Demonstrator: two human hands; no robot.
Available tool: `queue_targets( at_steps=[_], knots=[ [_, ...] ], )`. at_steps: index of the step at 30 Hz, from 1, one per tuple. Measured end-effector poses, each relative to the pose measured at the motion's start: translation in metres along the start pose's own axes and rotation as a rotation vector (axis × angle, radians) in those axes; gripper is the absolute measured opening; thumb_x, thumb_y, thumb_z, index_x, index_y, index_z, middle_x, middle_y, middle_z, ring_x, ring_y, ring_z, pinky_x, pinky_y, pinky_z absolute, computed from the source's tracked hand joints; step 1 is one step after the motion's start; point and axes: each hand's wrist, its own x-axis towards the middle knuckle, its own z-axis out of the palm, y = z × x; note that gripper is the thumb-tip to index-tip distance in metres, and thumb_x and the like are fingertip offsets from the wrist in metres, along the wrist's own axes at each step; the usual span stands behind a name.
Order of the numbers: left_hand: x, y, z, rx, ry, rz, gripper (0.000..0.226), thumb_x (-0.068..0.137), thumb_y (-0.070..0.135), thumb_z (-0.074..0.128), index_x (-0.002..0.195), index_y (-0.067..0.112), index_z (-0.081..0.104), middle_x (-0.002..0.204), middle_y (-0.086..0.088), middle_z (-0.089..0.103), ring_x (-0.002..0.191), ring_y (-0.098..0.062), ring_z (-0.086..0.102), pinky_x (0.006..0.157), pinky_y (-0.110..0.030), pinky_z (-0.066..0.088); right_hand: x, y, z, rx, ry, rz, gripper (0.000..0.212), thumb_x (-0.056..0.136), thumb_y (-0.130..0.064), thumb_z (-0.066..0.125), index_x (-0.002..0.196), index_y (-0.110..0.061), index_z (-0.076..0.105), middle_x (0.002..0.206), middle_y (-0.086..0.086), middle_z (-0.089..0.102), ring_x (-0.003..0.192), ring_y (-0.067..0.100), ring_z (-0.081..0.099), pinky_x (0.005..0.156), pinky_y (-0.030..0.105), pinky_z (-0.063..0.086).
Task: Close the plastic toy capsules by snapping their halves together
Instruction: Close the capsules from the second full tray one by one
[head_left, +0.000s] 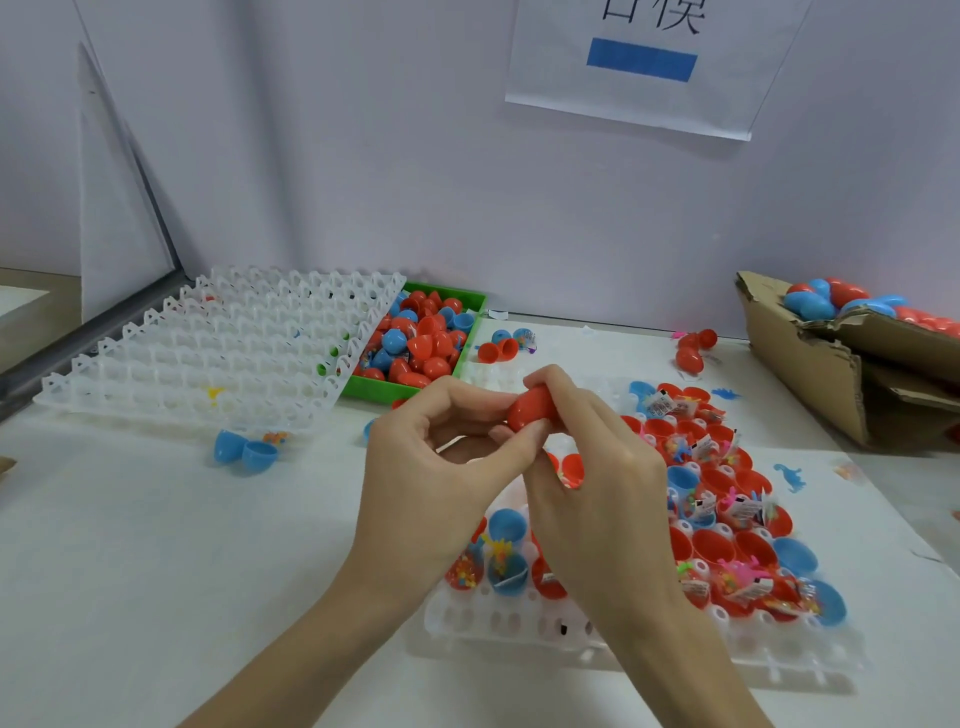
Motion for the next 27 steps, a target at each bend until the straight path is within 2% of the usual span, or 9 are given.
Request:
queue_targets(
  at_steps=[7, 10, 12, 15, 18, 20, 23, 27],
  knots=[
    [-0.007, -0.003, 0.006, 0.038, 0.050, 0.016, 0.019, 0.082, 0.016, 0.086, 0.099, 0.018, 0.076, 0.089, 0.008, 0.078, 0.091, -0.011, 0.076, 0.077, -0.012, 0.057, -0.001, 0.003, 0.002, -0.025, -0.015, -0.017, 0.047, 0.089, -0.009, 0.075, 0.135, -0.008, 0.062, 0.109, -0.001, 0.073, 0.094, 0.003, 0.060, 0.089, -0.006, 0.037],
    [-0.005, -0.002, 0.005, 0.036, 0.036, -0.041, 0.023, 0.081, 0.024, 0.085, 0.102, 0.017, 0.076, 0.092, 0.007, 0.079, 0.095, -0.010, 0.076, 0.079, -0.012, 0.057, 0.001, 0.004, 0.001, -0.048, 0.001, -0.035, 0.047, 0.092, -0.024, 0.070, 0.136, -0.011, 0.063, 0.113, 0.000, 0.074, 0.098, 0.004, 0.064, 0.092, 0.001, 0.038],
    [0.000, -0.001, 0.001, -0.110, -0.005, -0.196, 0.036, 0.077, 0.034, 0.083, 0.105, 0.013, 0.077, 0.098, -0.001, 0.080, 0.100, -0.017, 0.076, 0.084, -0.019, 0.059, 0.003, 0.003, -0.001, -0.027, 0.040, -0.054, 0.052, 0.091, -0.031, 0.066, 0.138, -0.010, 0.062, 0.118, 0.001, 0.074, 0.102, 0.002, 0.061, 0.095, 0.003, 0.039],
    [0.008, 0.004, -0.002, -0.508, -0.095, -0.420, 0.043, 0.077, 0.030, 0.080, 0.108, 0.000, 0.078, 0.110, -0.021, 0.076, 0.101, -0.030, 0.075, 0.090, -0.032, 0.062, 0.003, 0.001, -0.002, 0.040, 0.098, -0.093, 0.051, 0.090, -0.036, 0.067, 0.134, -0.010, 0.063, 0.118, -0.001, 0.071, 0.107, 0.001, 0.061, 0.097, -0.001, 0.039],
    [0.009, 0.008, -0.002, -0.613, -0.177, -0.483, 0.039, 0.083, 0.025, 0.076, 0.111, -0.002, 0.077, 0.116, -0.024, 0.074, 0.105, -0.031, 0.076, 0.092, -0.034, 0.061, 0.003, 0.002, -0.002, 0.103, 0.083, -0.094, 0.043, 0.093, -0.024, 0.073, 0.131, -0.008, 0.063, 0.120, -0.002, 0.070, 0.111, 0.001, 0.062, 0.097, 0.006, 0.043],
    [0.008, 0.008, -0.003, -0.619, -0.200, -0.491, 0.045, 0.084, 0.023, 0.074, 0.119, -0.007, 0.071, 0.117, -0.025, 0.073, 0.108, -0.033, 0.075, 0.096, -0.037, 0.060, 0.002, 0.004, -0.002, 0.119, 0.050, -0.099, 0.041, 0.093, -0.015, 0.073, 0.133, -0.008, 0.062, 0.117, -0.003, 0.069, 0.106, -0.003, 0.060, 0.093, 0.006, 0.043],
    [0.008, 0.007, -0.002, -0.615, -0.195, -0.463, 0.052, 0.082, 0.024, 0.073, 0.119, -0.012, 0.065, 0.112, -0.024, 0.075, 0.105, -0.032, 0.075, 0.095, -0.035, 0.060, 0.000, 0.005, -0.002, 0.103, 0.049, -0.116, 0.043, 0.094, -0.013, 0.067, 0.137, -0.008, 0.059, 0.116, -0.009, 0.062, 0.103, -0.012, 0.055, 0.092, 0.003, 0.042],
    [0.004, 0.003, 0.001, -0.591, -0.151, -0.429, 0.048, 0.078, 0.029, 0.077, 0.110, -0.006, 0.071, 0.106, -0.022, 0.076, 0.099, -0.025, 0.075, 0.088, -0.030, 0.061, -0.001, 0.006, -0.001, 0.065, 0.066, -0.123, 0.045, 0.095, -0.010, 0.064, 0.140, -0.005, 0.058, 0.118, 0.000, 0.068, 0.104, 0.001, 0.058, 0.095, 0.005, 0.044]
  ],
)
